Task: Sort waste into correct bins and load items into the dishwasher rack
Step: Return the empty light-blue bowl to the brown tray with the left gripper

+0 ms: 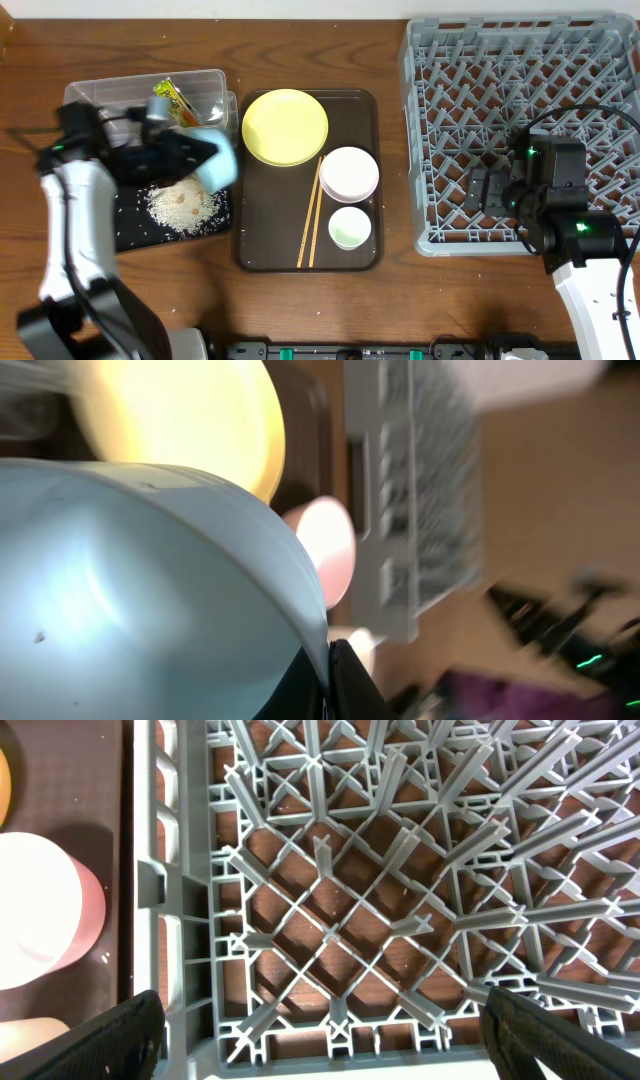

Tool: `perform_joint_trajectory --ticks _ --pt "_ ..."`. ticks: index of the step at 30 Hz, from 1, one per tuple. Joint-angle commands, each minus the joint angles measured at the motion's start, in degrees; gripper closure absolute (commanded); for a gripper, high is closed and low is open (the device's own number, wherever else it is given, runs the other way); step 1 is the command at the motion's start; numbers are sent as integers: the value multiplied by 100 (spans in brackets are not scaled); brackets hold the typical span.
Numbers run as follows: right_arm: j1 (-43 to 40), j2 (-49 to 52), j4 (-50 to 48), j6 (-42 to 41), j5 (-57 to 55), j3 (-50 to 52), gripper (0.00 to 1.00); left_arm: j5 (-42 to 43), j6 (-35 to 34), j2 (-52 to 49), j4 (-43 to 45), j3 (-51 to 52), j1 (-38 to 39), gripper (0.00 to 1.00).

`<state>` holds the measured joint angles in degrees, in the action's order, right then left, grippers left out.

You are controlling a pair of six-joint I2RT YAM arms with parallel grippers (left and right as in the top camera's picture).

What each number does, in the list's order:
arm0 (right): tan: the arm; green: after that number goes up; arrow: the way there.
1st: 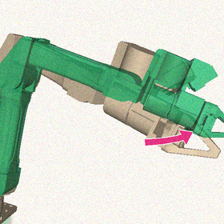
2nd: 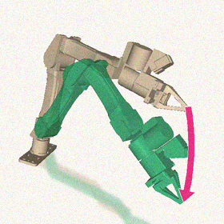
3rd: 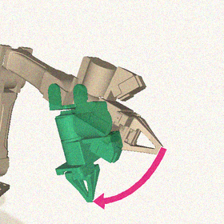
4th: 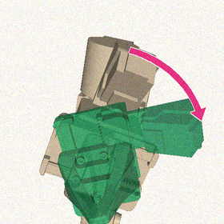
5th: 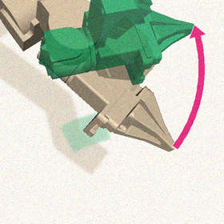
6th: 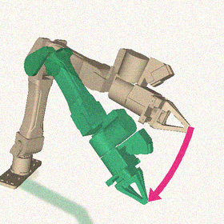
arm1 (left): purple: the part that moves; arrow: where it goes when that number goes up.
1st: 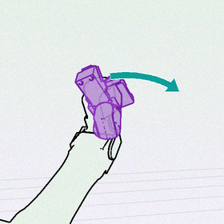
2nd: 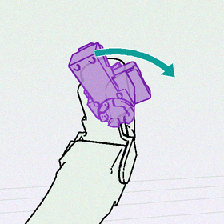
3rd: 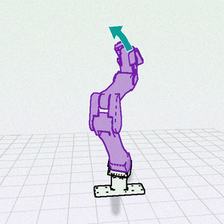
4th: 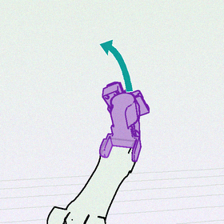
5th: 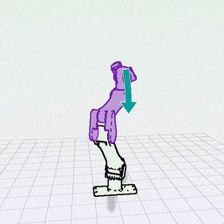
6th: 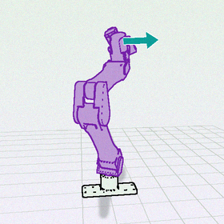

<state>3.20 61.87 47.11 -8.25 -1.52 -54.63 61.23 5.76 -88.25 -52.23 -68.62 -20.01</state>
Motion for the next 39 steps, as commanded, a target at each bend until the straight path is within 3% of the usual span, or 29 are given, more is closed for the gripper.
perform_joint_trajectory --ticks 1,11,20,22,24,27,32,39 --pt "-94 -2 2 66 -59 -118 1 -1720 -210 234 24 26 909 94" --pt "-94 -2 7 66 -59 -118 1 -4719 -763 -339 94 26 3471 94" --pt "-94 -2 7 66 -59 -118 1 -4802 -916 -1215 258 26 4111 93" --pt "-94 -2 7 66 -61 -118 1 -4802 -914 -1276 260 26 4122 85" --pt "-94 -2 7 66 -61 -118 1 -4802 -909 -1279 284 26 4120 65" --pt "-94 -2 7 66 -61 -118 1 -4802 -907 -1231 256 -26 4120 54" --pt "-94 -4 4 66 -61 -118 1 -4758 -907 -944 44 -293 4120 48" --pt "-94 -2 2 66 -59 -118 1 -3987 -907 -457 109 -319 4179 46"
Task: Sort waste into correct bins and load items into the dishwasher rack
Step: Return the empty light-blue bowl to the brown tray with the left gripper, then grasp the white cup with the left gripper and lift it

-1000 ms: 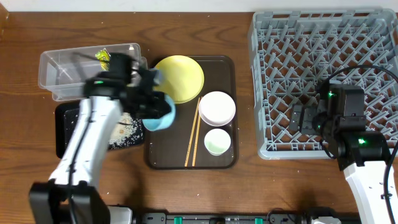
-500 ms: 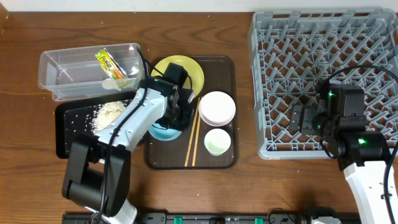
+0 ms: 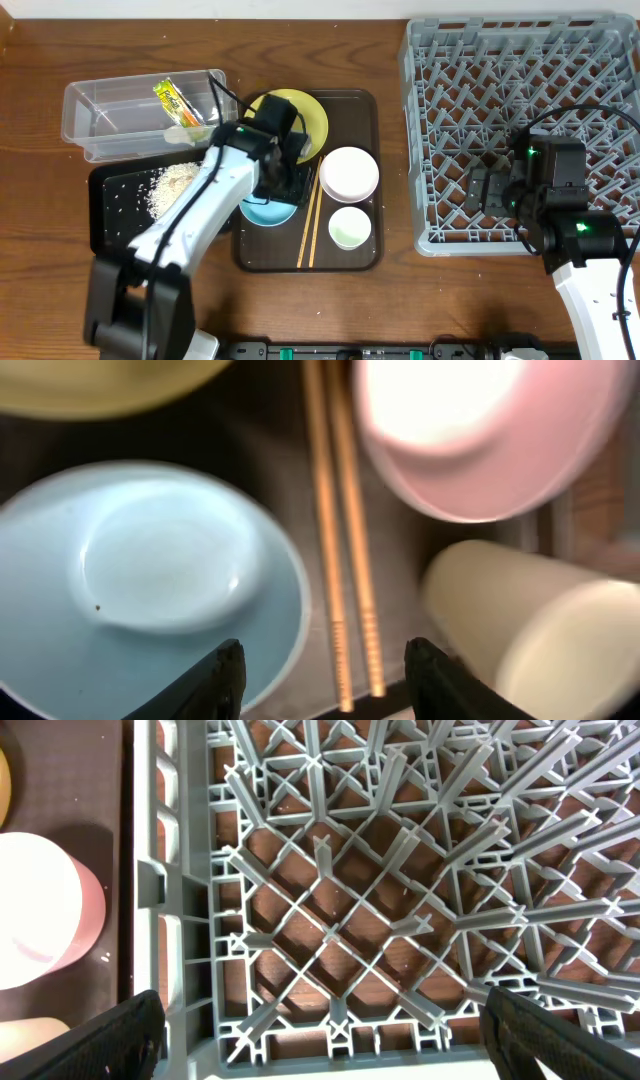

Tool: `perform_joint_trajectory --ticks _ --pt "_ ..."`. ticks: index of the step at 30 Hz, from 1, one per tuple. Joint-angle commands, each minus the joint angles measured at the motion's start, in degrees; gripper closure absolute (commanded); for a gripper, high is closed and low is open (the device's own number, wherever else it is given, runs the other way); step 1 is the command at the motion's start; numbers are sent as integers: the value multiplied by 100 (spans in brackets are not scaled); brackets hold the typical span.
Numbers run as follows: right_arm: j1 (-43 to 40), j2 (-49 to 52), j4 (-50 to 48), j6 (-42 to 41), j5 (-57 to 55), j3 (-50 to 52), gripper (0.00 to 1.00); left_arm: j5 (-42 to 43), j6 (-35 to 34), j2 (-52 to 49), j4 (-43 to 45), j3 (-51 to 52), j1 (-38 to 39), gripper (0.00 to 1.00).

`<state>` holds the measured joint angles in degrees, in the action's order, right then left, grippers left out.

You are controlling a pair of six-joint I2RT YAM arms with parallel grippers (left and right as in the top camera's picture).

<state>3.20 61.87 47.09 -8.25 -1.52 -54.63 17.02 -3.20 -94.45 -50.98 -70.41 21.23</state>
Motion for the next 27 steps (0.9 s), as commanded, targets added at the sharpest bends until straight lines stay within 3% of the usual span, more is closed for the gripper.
perform_joint_trajectory --ticks 1,9,17,18,21,23,25,27 --pt "-94 -2 7 66 -59 -118 1 501 -11 162 -17 -133 90 46" --pt "-94 -2 7 66 -59 -118 1 505 -13 7 35 262 651 45" --pt "-94 -2 20 66 -59 -118 1 479 -15 -142 713 782 1178 46" --pt "-94 -2 28 66 -59 -118 1 474 -39 -164 789 850 1204 49" --pt "-94 -2 37 66 -59 -118 1 437 -168 -184 916 968 1211 76" --pt "-94 -2 35 63 -59 -118 1 435 -168 -184 940 973 1209 85" --pt "-94 -2 35 66 -59 -118 1 437 -186 -181 960 966 1207 94" --pt "-94 -2 39 63 -59 -118 1 439 -186 -173 951 953 1196 94"
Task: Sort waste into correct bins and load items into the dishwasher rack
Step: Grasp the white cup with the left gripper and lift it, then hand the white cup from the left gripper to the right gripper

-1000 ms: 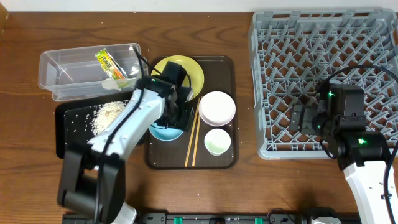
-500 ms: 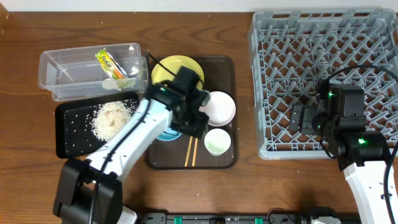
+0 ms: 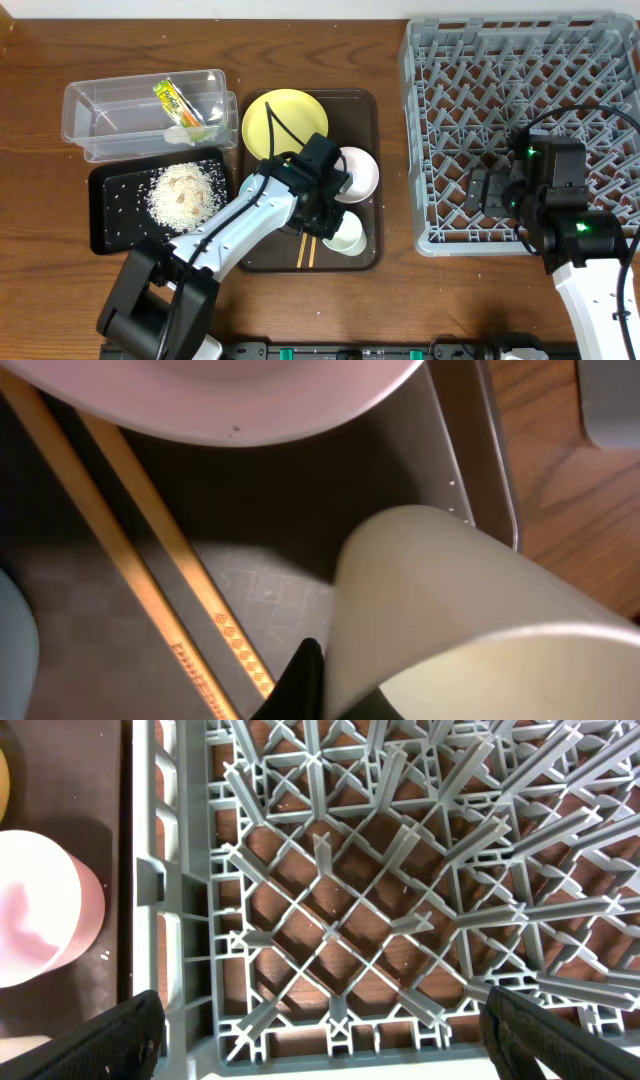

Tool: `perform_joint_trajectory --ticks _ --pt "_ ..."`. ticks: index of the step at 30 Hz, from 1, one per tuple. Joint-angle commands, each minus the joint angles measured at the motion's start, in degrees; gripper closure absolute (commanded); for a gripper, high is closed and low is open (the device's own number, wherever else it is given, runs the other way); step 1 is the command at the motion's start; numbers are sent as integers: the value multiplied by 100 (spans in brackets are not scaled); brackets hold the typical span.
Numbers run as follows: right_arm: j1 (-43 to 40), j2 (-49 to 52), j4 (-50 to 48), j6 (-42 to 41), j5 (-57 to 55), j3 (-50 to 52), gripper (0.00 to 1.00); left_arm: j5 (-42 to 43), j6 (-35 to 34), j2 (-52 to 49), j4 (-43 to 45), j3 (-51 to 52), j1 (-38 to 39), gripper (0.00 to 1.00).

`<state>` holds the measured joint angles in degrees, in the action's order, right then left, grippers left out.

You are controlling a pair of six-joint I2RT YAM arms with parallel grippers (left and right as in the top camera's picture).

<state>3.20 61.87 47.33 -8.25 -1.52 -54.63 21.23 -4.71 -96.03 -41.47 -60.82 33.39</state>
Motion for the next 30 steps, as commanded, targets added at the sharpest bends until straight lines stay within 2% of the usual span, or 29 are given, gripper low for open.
perform_joint_trajectory --ticks 1,6,11,13,17,22,25,30 --pt "-94 -2 15 66 -59 -118 1 20 -35 0 -11 -24 -28 94" --pt "-94 -4 -63 63 -109 -118 1 372 -35 295 -315 -374 -299 94" --pt "-94 -2 -439 11 28 -118 1 1384 -66 767 -72 -544 -1169 94" --pt "-94 13 -649 20 570 -118 1 1943 -293 802 203 -544 -1659 94" --pt "-87 181 -1027 398 2422 -87 1 3617 -693 595 966 -538 -2461 94" --pt "-11 704 -1283 1233 5051 -76 1 5543 -1300 109 2017 -538 -2774 94" --pt "160 1088 -1488 1532 5925 -76 1 5884 -1453 -116 2149 -538 -2723 94" --pt "540 1705 -2061 1541 6253 -76 1 6194 -1451 -291 2144 -535 -2583 94"
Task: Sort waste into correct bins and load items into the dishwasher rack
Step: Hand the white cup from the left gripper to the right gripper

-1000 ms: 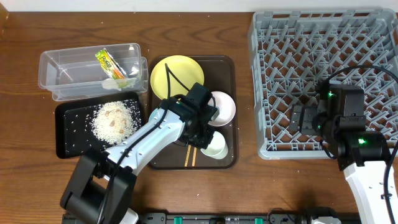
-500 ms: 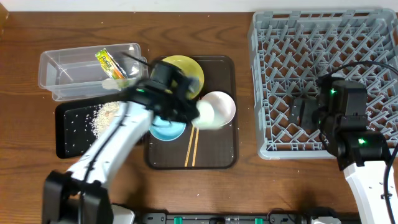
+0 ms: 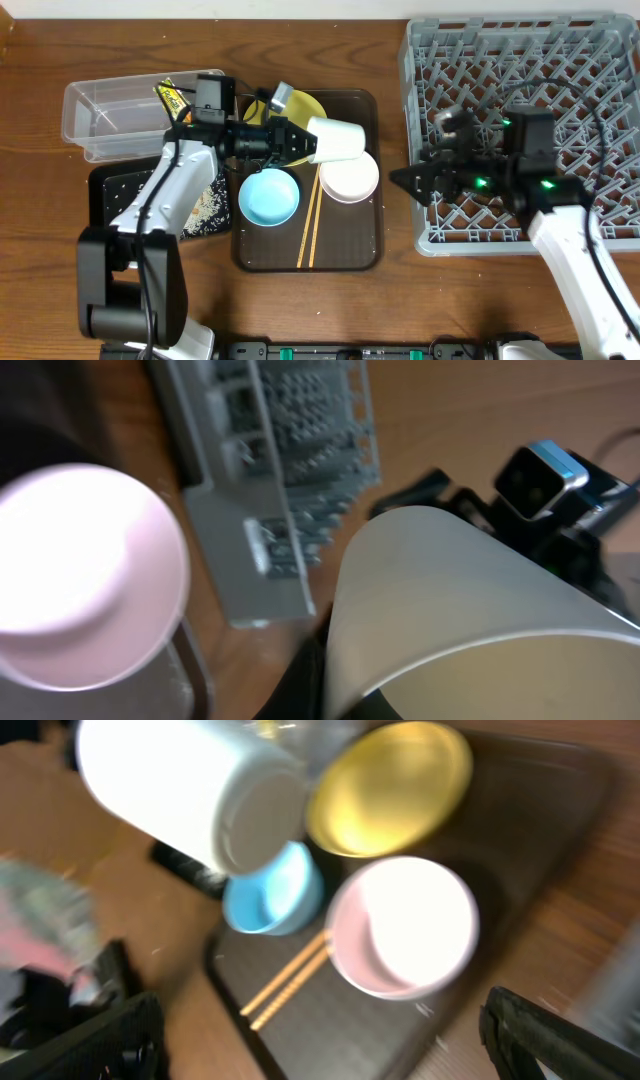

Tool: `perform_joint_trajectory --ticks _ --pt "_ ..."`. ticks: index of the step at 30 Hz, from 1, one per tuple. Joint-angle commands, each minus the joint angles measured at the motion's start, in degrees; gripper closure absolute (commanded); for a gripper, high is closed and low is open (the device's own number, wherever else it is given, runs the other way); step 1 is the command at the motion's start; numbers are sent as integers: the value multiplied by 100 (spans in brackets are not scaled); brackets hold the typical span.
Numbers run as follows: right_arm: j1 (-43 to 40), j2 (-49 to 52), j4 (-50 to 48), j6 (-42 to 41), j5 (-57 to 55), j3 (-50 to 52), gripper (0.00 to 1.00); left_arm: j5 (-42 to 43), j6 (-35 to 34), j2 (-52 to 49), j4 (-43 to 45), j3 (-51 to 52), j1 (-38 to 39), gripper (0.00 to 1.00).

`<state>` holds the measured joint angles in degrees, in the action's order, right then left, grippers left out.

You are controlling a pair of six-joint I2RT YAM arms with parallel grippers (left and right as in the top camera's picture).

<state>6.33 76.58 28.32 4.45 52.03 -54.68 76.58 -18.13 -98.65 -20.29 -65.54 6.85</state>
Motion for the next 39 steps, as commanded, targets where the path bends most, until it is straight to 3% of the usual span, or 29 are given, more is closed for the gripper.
perform_joint_trajectory --ticks 1,11,18,22,36,38,39 --pt "297 350 -352 273 1084 -72 1 660 -109 -28 28 -63 94 94" --pt "691 970 -2363 -81 2083 -72 1 848 -109 -28 26 -63 291 94" --pt "811 968 -2959 -317 2194 -72 3 850 -129 -28 24 -61 302 94" --pt "868 968 -2964 -315 2192 -72 20 850 -129 -28 24 -61 299 94" --pt "874 970 -2962 -315 1996 -72 49 835 -168 -28 26 -61 299 94" --pt "868 970 -2962 -315 1974 -72 53 671 -166 -28 26 -59 299 87" --pt "863 968 -2959 -317 1926 -72 56 516 -166 -28 24 -59 299 78"
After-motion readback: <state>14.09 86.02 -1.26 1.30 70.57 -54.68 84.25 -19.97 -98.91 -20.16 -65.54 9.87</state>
